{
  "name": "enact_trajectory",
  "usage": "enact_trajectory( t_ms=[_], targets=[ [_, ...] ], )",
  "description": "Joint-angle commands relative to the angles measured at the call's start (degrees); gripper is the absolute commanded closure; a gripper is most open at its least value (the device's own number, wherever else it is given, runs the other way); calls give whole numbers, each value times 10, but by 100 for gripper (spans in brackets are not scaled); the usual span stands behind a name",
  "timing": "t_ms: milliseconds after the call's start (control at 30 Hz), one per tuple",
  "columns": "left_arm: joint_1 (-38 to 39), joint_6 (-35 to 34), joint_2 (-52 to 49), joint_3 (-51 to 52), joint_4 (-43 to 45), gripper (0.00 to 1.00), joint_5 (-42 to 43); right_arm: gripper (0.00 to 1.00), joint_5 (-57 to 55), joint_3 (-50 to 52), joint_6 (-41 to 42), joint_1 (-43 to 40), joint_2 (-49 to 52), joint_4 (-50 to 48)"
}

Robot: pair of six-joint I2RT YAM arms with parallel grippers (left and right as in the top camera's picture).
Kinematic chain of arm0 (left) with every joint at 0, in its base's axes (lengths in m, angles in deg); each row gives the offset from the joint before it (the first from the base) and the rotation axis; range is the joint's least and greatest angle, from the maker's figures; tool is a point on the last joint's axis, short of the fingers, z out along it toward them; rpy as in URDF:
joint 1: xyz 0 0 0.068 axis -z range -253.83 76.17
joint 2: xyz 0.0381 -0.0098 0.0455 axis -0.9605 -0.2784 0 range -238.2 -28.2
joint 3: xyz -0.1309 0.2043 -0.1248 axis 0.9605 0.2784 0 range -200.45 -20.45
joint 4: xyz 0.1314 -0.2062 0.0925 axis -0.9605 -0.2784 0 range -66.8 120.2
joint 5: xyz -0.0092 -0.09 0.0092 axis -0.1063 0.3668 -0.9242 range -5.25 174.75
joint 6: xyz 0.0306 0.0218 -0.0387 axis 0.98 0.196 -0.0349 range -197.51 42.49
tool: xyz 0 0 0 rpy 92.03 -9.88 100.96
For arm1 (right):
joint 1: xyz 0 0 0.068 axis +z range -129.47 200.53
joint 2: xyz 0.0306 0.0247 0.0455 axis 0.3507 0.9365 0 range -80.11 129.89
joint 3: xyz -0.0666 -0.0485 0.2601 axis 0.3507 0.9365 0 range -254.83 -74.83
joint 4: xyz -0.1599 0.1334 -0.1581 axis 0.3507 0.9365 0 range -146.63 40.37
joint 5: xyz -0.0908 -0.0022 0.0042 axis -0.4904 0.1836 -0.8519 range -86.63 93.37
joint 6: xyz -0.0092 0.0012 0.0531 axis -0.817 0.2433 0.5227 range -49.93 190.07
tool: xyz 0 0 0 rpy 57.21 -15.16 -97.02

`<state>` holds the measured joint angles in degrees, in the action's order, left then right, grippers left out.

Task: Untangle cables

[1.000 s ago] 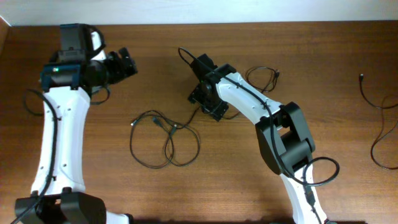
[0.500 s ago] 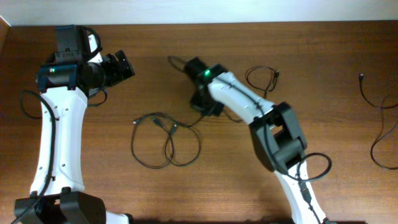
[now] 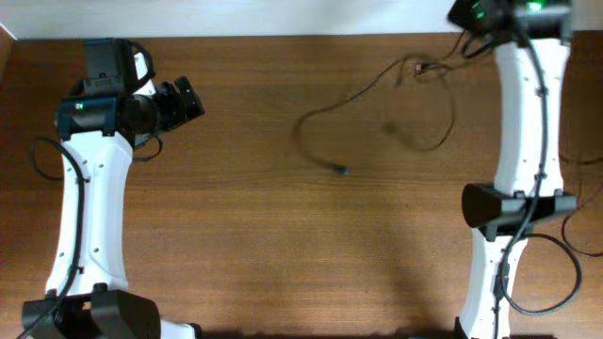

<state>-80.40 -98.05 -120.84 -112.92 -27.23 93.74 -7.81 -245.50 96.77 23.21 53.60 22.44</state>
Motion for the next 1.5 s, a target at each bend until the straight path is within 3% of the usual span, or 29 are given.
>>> enact_trajectory(
  t_ms=[0,67,200,400,700,833,1033,1100,1200,1267,1433,1467],
  targets=[
    [-2,9,7,-3,0,1,-4,96,130,-77,-65,-5,-22,26],
    [-2,9,7,-3,0,1,-4,96,245,-94,-106,10,-22,47],
    [-2,9,7,-3,0,1,-4,96,244,-94,-163,102,-34,59],
    [-2,9,7,-3,0,1,-4,96,-70,-93,-175,219,-47,71],
    [-2,9,7,-3,0,1,-4,96,-69,-94,-168,226,-66,71],
    [-2,-9,7,-3,50,1,14,96,2,-94,-168,225,-75,78],
    [-2,-25,7,-3,55,1,37,96,14,-94,-168,226,-95,87],
    [7,31,6,-3,63,1,139,96,41,-94,-168,225,-99,88],
    [38,205,6,-3,77,1,399,96,46,-94,-168,225,-99,90],
    [74,329,6,-3,81,1,512,96,46,-94,-168,226,-99,97],
    [182,369,-14,-3,132,0,463,96,48,-94,-157,225,-99,116],
    [204,369,-23,-3,156,5,444,96,50,-94,-155,225,-100,116]
  ],
)
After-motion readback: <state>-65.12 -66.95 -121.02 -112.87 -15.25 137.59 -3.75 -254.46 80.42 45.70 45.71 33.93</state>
